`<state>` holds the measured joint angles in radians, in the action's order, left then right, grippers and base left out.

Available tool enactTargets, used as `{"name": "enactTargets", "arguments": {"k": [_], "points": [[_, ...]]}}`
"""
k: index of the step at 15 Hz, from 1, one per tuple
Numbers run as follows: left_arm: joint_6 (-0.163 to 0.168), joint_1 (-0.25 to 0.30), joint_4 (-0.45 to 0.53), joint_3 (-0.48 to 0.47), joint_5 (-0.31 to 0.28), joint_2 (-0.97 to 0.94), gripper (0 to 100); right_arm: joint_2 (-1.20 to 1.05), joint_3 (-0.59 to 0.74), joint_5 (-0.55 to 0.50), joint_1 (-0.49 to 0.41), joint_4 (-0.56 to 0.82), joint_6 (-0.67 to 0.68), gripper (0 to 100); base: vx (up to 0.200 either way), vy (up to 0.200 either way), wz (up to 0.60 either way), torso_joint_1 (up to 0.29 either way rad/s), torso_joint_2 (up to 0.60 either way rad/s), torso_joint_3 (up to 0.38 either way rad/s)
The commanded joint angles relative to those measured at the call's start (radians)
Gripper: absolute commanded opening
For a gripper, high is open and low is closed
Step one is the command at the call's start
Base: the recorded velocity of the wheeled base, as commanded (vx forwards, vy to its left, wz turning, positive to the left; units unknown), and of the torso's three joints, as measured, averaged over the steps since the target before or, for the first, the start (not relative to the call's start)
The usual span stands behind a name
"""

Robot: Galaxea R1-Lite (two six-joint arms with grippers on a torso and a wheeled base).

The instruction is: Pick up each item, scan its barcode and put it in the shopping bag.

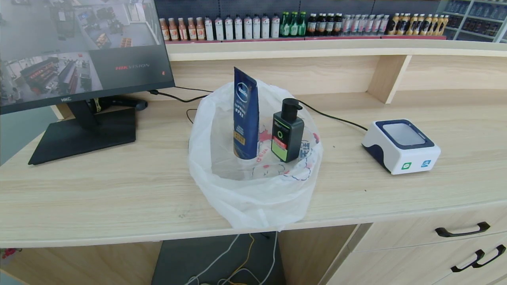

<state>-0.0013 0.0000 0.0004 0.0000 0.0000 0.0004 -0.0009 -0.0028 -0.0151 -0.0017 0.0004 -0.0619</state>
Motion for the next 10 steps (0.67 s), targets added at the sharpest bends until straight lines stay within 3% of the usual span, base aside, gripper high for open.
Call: {"name": "enactTargets", "arguments": {"k": [1,8,10], "points": [[0.001,-0.002,0.0,0.0,0.0,0.0,100,0.001,0.0,0.0,0.0,0.001,-0.001,100,0.0,0.0,0.0,0.0,0.0,0.0],[0.006,-0.002,0.0,0.0,0.0,0.0,100,0.001,0.0,0.0,0.0,0.001,-0.001,100,0.0,0.0,0.0,0.0,0.0,0.0],[0.004,0.0,0.0,0.0,0.0,0.0,100,0.001,0.0,0.0,0.0,0.0,-0.001,100,0.0,-0.2,0.0,0.002,0.0,-0.007]]}}
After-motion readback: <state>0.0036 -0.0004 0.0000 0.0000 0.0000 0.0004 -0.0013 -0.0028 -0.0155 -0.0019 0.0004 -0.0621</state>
